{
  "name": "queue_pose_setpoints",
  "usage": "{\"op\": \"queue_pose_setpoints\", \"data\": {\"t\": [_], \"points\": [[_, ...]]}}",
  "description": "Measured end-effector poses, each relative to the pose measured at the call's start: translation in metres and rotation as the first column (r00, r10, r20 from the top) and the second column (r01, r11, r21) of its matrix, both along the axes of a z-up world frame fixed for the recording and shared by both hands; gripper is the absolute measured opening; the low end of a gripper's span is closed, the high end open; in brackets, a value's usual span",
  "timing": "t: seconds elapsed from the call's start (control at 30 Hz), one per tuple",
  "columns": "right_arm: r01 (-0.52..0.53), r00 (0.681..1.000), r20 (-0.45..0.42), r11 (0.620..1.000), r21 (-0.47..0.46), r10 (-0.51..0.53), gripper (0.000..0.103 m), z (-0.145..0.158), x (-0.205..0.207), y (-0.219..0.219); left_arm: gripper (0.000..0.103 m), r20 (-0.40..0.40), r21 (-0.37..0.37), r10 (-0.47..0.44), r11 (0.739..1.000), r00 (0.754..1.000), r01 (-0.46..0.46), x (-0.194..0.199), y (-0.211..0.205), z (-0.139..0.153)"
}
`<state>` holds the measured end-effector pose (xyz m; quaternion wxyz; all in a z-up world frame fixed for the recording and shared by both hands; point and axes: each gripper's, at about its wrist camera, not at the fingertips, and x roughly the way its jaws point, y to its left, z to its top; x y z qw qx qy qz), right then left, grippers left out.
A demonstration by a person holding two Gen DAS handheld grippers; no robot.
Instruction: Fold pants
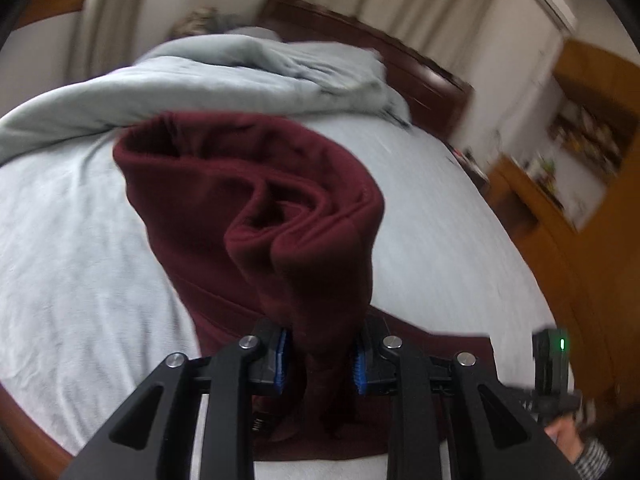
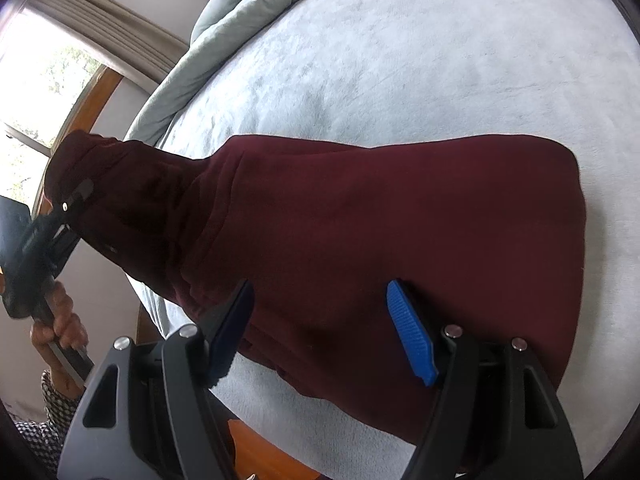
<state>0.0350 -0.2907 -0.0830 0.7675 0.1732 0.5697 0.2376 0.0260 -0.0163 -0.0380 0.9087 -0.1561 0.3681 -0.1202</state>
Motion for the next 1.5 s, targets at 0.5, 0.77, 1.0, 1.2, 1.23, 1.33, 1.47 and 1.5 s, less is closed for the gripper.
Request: {"op": "queue_pose_setpoints", "data": {"t": [0.5,0.77,1.0,1.2,1.23,1.33,1.47,1.5], "points": [[0.026,1.000,-0.002,0.999,0.043,-0.026,0.069,0.002,-0.001,-0.016,0.027,-0.139,0.121,-0.239,0.959,0.961,0.256,0.010,-0.087,-0.041],[0.036,0.999,-0.016,0.997,0.064,-0.035,0.070,0.000,0.001,-0.026,0.050,-0.213,0.113,-0.313,0.933,0.926,0.341,0.008,-0.107,-0.063],[0.043,0.999,-0.028,0.998,0.054,-0.041,0.075,0.005,0.003,-0.025,0.088,-0.174,-0.194,-0.387,0.915,0.905,0.354,0.004,-0.073,-0.031],[0.032,0.999,-0.028,0.986,0.161,-0.028,0.091,0.033,0.017,-0.009,0.089,-0.264,0.075,0.029,0.997,0.964,-0.010,0.014,0.004,-0.035],[0.025,0.999,-0.039,0.984,0.176,-0.019,0.091,0.035,0.021,-0.004,0.089,-0.287,0.103,0.062,0.994,0.956,-0.033,0.015,0.010,-0.040],[0.007,0.997,-0.080,0.980,0.201,0.010,0.093,0.037,0.036,0.017,0.089,-0.341,0.092,0.079,0.994,0.937,-0.050,0.014,0.019,-0.057],[-0.023,0.988,-0.148,0.992,0.126,0.041,0.093,0.019,0.052,0.047,0.089,-0.368,0.093,0.056,0.995,0.928,-0.023,0.011,0.010,-0.072],[-0.025,0.986,-0.162,0.990,0.137,0.047,0.093,0.015,0.053,0.051,0.089,-0.373,0.104,0.052,0.994,0.926,-0.014,0.012,0.005,-0.076]]}}
